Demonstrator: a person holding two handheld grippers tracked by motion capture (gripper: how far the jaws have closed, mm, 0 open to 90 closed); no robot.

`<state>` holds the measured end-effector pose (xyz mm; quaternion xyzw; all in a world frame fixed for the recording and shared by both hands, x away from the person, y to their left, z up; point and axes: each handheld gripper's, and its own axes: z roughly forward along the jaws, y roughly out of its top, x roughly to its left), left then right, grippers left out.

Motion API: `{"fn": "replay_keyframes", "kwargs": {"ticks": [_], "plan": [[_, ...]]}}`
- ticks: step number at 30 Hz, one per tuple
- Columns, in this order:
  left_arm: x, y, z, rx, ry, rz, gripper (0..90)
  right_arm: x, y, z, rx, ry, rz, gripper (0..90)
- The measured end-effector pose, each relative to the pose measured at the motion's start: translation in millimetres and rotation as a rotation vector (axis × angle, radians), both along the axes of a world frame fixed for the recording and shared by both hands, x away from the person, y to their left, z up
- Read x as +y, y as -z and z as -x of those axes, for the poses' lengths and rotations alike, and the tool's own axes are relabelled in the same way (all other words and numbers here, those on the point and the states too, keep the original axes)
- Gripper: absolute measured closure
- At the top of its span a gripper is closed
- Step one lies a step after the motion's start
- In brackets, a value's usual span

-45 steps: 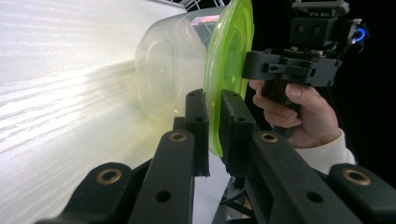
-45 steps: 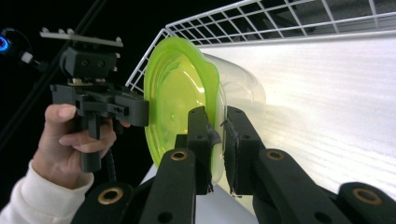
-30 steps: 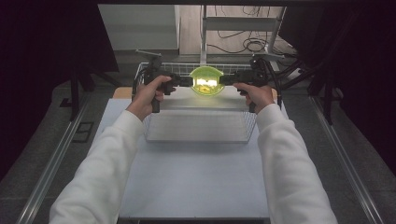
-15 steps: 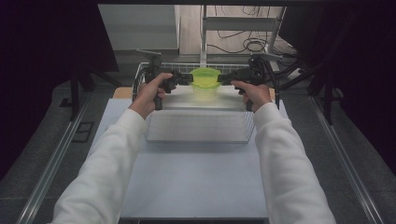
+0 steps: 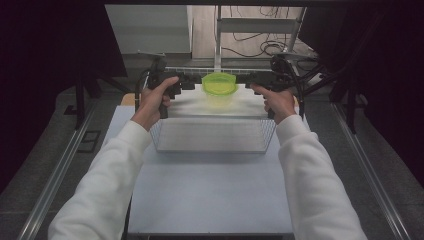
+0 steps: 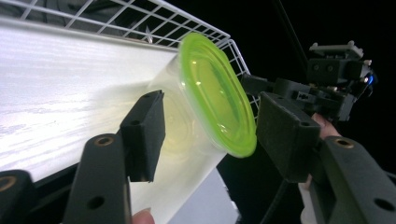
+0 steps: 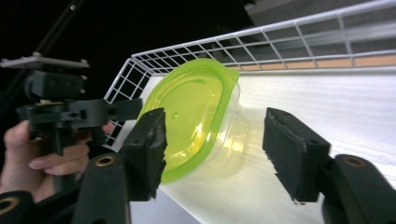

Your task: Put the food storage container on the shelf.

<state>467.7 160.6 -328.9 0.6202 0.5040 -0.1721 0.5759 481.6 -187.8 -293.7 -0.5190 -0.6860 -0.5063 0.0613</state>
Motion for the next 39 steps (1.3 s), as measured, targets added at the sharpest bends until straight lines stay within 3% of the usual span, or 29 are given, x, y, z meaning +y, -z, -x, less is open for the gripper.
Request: {"fn": "replay_keyframes", "kwargs": {"ticks": [3,7,9,14,18,22,23,25,29,35,39], "plan": [[2.5,-4.0,10.8,-0.038,-0.001,-0.013,39.4,-2.7,-5.4,9.6,-0.049,-0.017,0.023,36.0],[1.7,-5.7,28.9,-0.083,0.019,-0.066,38.7,-6.4,-11.2,30.5,-0.135,-0.061,0.055,32.6],[2.7,-5.4,39.5,-0.104,0.012,-0.078,38.7,-7.0,-11.3,33.7,-0.145,-0.066,0.058,32.2],[7.1,-4.2,69.7,-0.176,0.009,-0.153,38.4,-12.1,-8.2,56.6,-0.204,-0.103,0.086,29.4],[12.1,0.6,95.0,-0.225,0.006,-0.198,37.9,-17.4,-4.9,74.5,-0.250,-0.125,0.104,26.8],[16.7,11.6,122.2,-0.267,-0.001,-0.238,36.7,-24.4,1.6,99.7,-0.318,-0.145,0.169,24.7],[17.1,15.8,129.4,-0.275,-0.001,-0.261,35.4,-29.4,7.8,112.6,-0.347,-0.155,0.190,23.9],[18.5,26.1,142.9,-0.292,-0.007,-0.308,34.7,-32.2,11.8,118.9,-0.355,-0.156,0.195,23.7],[22.6,52.4,168.5,-0.302,-0.018,-0.352,32.6,-43.9,35.2,140.5,-0.363,-0.176,0.206,21.7],[25.8,94.6,195.3,-0.274,-0.003,-0.426,29.9,-68.8,80.0,168.4,-0.348,-0.172,0.216,19.9],[29.3,116.6,203.6,-0.256,-0.003,-0.462,28.9,-79.1,104.8,182.3,-0.337,-0.159,0.244,19.3]]}}
